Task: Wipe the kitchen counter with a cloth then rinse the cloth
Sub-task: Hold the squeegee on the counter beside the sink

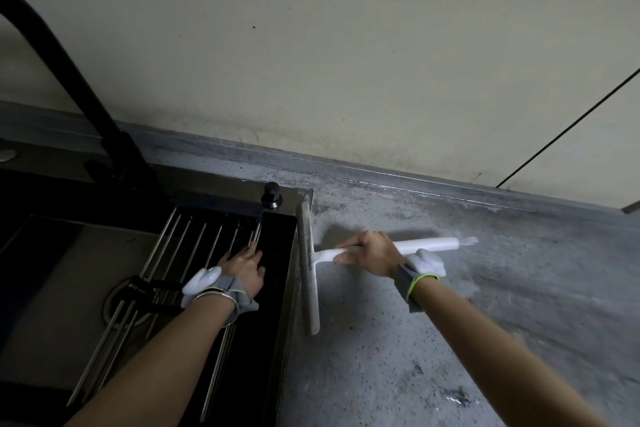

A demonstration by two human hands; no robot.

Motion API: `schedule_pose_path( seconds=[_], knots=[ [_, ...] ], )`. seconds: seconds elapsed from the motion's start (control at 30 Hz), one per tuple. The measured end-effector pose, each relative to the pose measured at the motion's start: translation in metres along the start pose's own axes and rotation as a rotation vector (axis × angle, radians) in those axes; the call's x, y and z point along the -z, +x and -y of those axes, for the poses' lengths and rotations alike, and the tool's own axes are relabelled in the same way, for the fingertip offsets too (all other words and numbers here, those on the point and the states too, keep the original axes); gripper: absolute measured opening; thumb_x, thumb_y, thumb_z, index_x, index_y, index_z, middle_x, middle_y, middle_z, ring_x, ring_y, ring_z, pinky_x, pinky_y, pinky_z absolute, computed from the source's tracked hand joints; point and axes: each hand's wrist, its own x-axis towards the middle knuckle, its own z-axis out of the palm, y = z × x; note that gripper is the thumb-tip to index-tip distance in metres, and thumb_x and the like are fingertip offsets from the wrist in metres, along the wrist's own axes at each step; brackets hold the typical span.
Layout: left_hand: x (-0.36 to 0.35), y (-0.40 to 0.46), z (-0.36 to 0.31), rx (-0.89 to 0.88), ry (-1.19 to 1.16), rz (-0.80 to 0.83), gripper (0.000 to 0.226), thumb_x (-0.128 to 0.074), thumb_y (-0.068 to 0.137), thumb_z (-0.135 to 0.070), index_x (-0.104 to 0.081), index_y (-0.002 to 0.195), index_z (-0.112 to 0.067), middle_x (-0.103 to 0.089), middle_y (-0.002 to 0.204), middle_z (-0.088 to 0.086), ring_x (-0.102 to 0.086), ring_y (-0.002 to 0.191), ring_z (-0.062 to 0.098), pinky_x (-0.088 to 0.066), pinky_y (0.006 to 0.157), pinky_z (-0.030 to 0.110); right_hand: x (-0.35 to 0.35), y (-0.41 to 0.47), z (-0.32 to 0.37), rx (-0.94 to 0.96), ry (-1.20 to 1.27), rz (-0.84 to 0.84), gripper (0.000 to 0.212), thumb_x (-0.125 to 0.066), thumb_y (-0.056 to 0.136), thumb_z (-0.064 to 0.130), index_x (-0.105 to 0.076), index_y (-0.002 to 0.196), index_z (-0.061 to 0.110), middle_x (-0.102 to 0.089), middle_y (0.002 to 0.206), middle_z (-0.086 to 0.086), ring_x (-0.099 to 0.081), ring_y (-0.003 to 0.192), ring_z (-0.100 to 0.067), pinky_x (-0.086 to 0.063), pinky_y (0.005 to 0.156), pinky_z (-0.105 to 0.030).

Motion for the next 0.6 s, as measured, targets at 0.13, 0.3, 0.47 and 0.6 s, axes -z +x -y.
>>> schedule_pose_path(
  seconds=[0.13,0.3,0.47,0.6],
  knots=[
    [-0.006,0.002,0.005,-0.012,-0.045,-0.012,0.052,-0.029,0.102,-0.03,-0.017,0.151,-0.017,-0.001,0.16,-0.002,-0.003,0.147,0.01,-0.007,0.118,0.034,0.015,-0.009,-0.013,-0.098,0.178,-0.059,0.03,-0.07,0.081,0.031,-0.069,0.11,0.024,-0.067,0.11,0.008,-0.059,0.095,-0.007,-0.044,0.097,-0.029],
    [-0.03,-0.01,0.017,-0.027,-0.207,-0.212,0.049,-0.03,0.102,-0.027,-0.021,0.15,-0.022,-0.008,0.159,-0.008,-0.007,0.147,0.007,-0.017,0.116,0.027,0.051,-0.028,-0.062,-0.226,0.164,-0.213,0.034,-0.069,0.081,0.036,-0.067,0.113,0.026,-0.067,0.103,0.008,-0.064,0.079,-0.013,-0.049,0.065,-0.022],
    [-0.05,-0.032,0.027,-0.007,-0.358,-0.249,0.048,-0.032,0.102,-0.027,-0.025,0.149,-0.02,-0.013,0.158,-0.008,-0.017,0.145,0.012,-0.026,0.112,0.034,0.061,-0.042,-0.096,-0.313,0.159,-0.221,0.03,-0.07,0.082,0.032,-0.069,0.109,0.02,-0.068,0.077,0.001,-0.053,0.065,-0.02,-0.042,0.06,-0.029],
    [-0.06,-0.045,0.032,0.001,-0.395,-0.289,0.047,-0.034,0.102,-0.025,-0.029,0.148,-0.017,-0.022,0.156,-0.007,-0.023,0.142,0.012,-0.029,0.111,0.031,0.042,-0.045,-0.081,-0.29,0.157,-0.189,0.024,-0.068,0.084,0.03,-0.07,0.106,0.02,-0.065,0.071,0.003,-0.05,0.062,-0.015,-0.037,0.055,-0.022]
  ],
)
